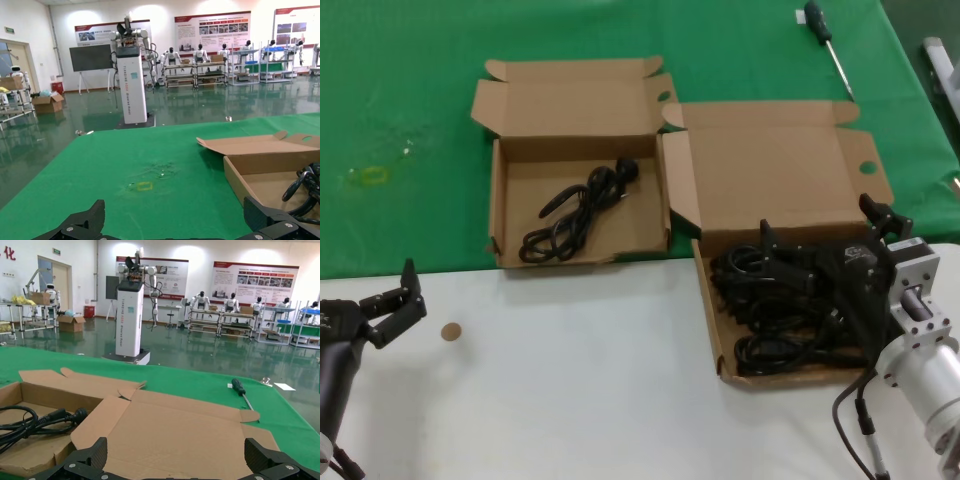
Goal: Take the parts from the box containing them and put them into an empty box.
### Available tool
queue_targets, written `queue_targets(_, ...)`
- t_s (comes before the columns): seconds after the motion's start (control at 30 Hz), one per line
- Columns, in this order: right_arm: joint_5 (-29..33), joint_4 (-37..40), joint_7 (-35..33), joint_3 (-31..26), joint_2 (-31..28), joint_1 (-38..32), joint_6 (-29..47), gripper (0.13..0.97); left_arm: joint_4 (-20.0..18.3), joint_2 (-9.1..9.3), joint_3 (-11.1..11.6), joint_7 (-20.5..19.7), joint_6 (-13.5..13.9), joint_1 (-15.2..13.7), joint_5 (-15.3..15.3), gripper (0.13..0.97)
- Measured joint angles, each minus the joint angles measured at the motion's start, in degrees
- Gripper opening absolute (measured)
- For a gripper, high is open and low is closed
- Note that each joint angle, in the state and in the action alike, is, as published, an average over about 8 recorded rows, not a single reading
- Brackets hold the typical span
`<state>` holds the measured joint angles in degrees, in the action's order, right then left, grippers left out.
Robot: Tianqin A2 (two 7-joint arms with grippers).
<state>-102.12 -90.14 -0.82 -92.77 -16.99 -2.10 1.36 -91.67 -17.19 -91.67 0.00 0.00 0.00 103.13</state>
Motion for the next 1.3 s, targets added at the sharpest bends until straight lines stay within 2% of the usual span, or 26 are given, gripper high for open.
queue_targets(1.3,0.0,0.0,0.0,0.0,0.0,0.0,0.0,0.966,0.0,0.0,0.0,0.0,0.0,0.0,0.0,0.966)
